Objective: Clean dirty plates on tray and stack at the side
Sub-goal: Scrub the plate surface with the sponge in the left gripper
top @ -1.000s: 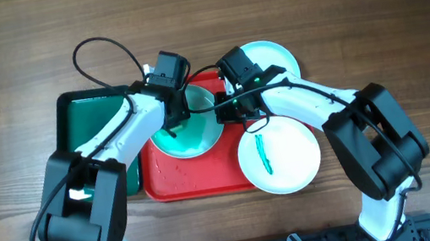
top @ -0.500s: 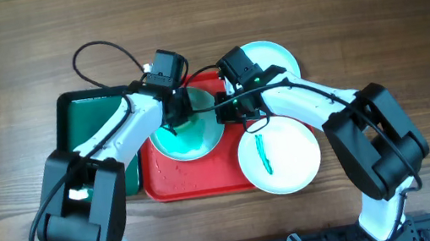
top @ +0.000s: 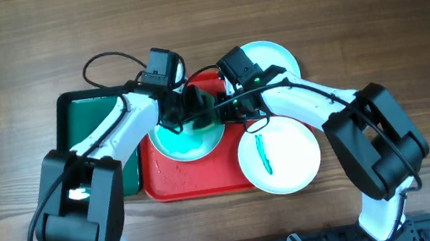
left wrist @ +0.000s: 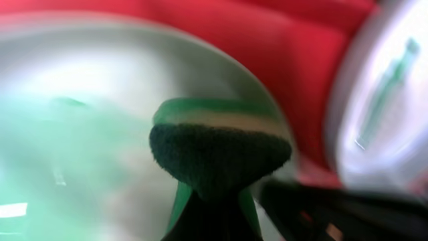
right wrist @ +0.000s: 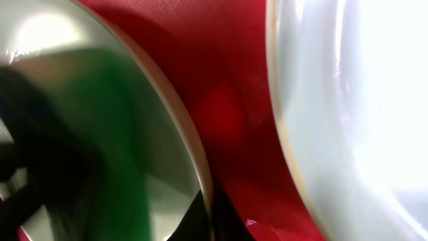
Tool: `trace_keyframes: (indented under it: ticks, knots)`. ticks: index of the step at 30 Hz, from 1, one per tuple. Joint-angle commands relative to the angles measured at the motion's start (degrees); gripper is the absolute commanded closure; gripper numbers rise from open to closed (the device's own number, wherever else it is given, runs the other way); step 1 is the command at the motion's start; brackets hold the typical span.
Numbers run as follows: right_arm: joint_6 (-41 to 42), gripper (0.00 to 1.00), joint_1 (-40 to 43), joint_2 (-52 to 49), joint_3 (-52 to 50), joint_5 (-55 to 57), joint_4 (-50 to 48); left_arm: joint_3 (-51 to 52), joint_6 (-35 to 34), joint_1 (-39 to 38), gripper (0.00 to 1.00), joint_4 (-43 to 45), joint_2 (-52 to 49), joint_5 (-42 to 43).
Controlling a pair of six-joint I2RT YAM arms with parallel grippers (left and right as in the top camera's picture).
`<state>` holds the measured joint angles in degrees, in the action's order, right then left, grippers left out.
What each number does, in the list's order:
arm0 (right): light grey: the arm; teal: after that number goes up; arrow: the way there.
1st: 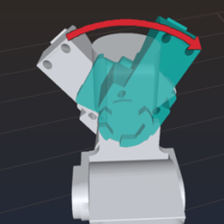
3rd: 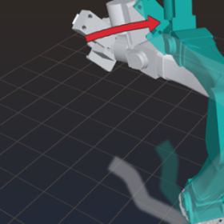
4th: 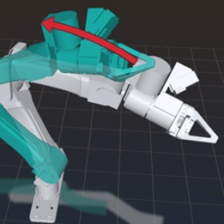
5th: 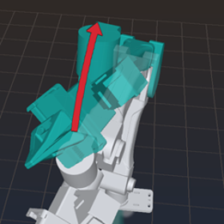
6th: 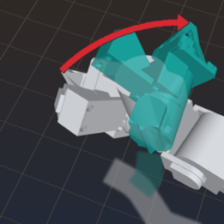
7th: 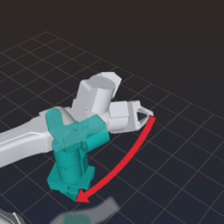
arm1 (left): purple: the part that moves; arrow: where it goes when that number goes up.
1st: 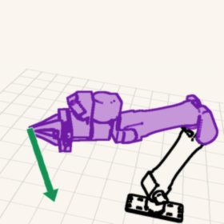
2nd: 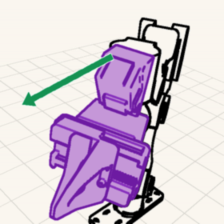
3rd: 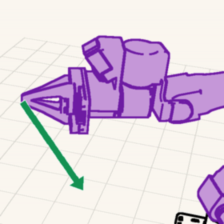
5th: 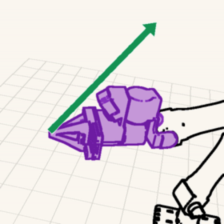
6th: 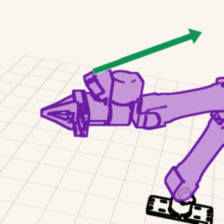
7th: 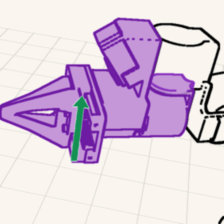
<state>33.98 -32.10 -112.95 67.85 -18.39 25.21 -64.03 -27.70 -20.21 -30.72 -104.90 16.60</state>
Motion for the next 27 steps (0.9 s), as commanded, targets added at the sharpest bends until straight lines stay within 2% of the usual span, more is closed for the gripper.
trace_keyframes:
  ticks: [1,3,6,8,9,11,12,16,17,18,20,22,24,27]
  knots:
    - [-0.3,0.96,0.1,-0.6,-0.4,0.3,-0.1,0.2,-6.0,1.9,0.96,-2.0,-0.6,-19.9]
    - [-0.4,0.96,0.1,-0.6,-0.4,0.3,-0.2,0.2,-10.8,1.8,0.96,-6.6,-0.6,-25.0]
    - [-0.4,0.96,0.1,-0.6,-0.4,0.3,-0.2,0.2,-11.1,1.5,0.96,-13.6,-0.6,-20.0]
    - [-0.4,0.96,0.1,-0.6,-0.4,0.3,-0.2,0.2,-3.8,1.3,0.96,-16.2,-0.6,-10.9]
    - [-0.3,0.96,0.1,-0.6,-0.4,0.3,-0.2,0.2,5.4,1.3,0.96,-17.0,-0.6,-0.3]
    - [-0.4,0.96,0.1,-0.6,-0.4,0.3,-0.2,0.2,13.8,1.3,0.96,-16.6,-0.6,9.7]
    - [-0.4,0.96,0.1,-0.6,-0.4,0.3,-0.2,0.2,15.1,1.3,0.96,-15.3,-0.6,11.1]
    - [-0.4,0.96,0.1,-0.6,-0.4,0.3,-0.2,0.2,15.1,1.4,0.96,-9.4,-0.6,8.7]
    - [-0.4,0.96,0.1,-0.6,-0.4,0.3,-0.2,0.2,15.0,1.4,0.96,-7.5,-0.6,3.0]
    - [-0.4,0.96,0.1,-0.6,-0.4,0.3,-0.2,0.2,11.8,1.4,0.96,-5.8,-0.7,-7.4]
    - [-0.3,0.96,0.1,-0.6,-0.4,0.3,-0.2,0.2,6.2,1.4,0.96,-4.6,-0.7,-22.8]
    - [-0.4,0.96,0.1,-0.6,-0.4,0.3,-0.2,0.2,0.8,1.4,0.96,-5.0,-0.7,-31.2]
    - [-0.4,0.96,0.1,-0.6,-0.4,0.3,-0.2,0.2,-2.0,1.3,0.96,-7.1,-0.7,-30.2]
    - [-0.4,0.96,0.1,-0.6,-0.4,0.3,-0.2,0.2,-1.9,1.2,0.96,-15.2,-0.6,-14.4]
